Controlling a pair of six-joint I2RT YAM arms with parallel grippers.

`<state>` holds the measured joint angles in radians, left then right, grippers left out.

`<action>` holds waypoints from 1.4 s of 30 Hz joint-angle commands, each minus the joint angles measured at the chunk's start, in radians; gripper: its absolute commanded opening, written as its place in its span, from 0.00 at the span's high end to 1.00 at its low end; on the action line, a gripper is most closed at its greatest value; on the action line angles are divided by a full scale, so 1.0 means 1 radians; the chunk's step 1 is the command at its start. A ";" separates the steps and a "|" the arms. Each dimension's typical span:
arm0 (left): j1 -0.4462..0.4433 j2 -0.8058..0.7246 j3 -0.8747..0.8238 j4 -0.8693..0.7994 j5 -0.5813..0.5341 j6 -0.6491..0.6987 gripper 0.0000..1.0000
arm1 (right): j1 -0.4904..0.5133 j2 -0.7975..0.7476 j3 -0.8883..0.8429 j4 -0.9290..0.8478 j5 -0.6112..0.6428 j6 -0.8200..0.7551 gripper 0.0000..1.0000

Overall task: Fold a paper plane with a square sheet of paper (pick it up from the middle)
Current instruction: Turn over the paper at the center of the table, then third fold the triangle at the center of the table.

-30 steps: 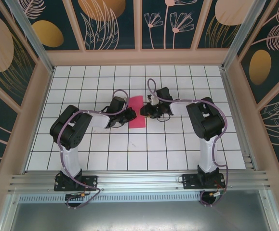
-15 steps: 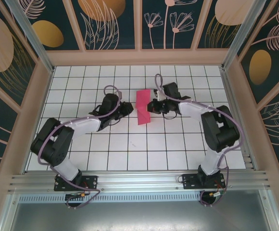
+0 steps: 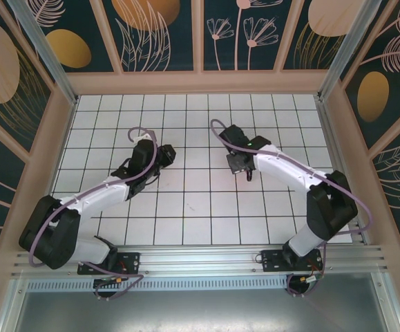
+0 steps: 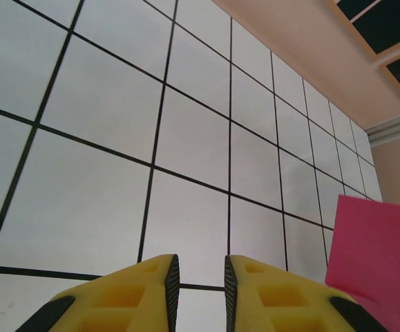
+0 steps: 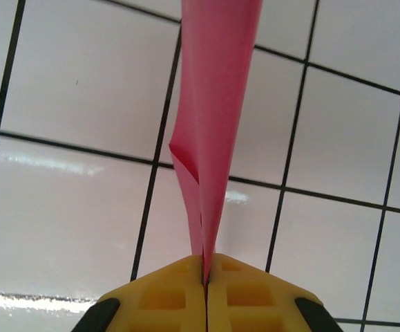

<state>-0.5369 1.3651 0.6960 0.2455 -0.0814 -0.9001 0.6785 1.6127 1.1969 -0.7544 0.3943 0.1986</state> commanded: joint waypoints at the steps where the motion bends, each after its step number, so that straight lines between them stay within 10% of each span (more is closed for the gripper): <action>1: 0.014 -0.058 -0.024 -0.016 -0.070 -0.011 0.73 | 0.091 0.123 0.047 -0.121 0.097 0.027 0.91; 8: 0.031 -0.157 -0.072 -0.057 -0.139 -0.022 0.72 | 0.256 0.300 0.154 -0.062 -0.120 0.110 0.72; 14: 0.036 -0.179 -0.075 -0.054 -0.079 0.028 0.68 | 0.234 0.144 0.093 0.089 -0.296 0.176 0.50; 26: -0.170 0.255 0.142 0.028 0.283 0.027 0.75 | -0.247 -0.456 -0.458 0.571 -0.567 0.266 0.34; 33: -0.230 0.427 0.216 -0.007 0.240 -0.007 0.79 | -0.443 -0.227 -0.520 0.662 -1.093 0.248 0.55; 42: -0.230 0.490 0.221 -0.039 0.181 0.015 0.82 | -0.346 -0.106 -0.492 0.630 -0.966 0.153 0.42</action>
<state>-0.7708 1.8320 0.8978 0.2298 0.1287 -0.8948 0.3332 1.4910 0.6815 -0.1398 -0.5697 0.3935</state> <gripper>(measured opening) 0.186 0.577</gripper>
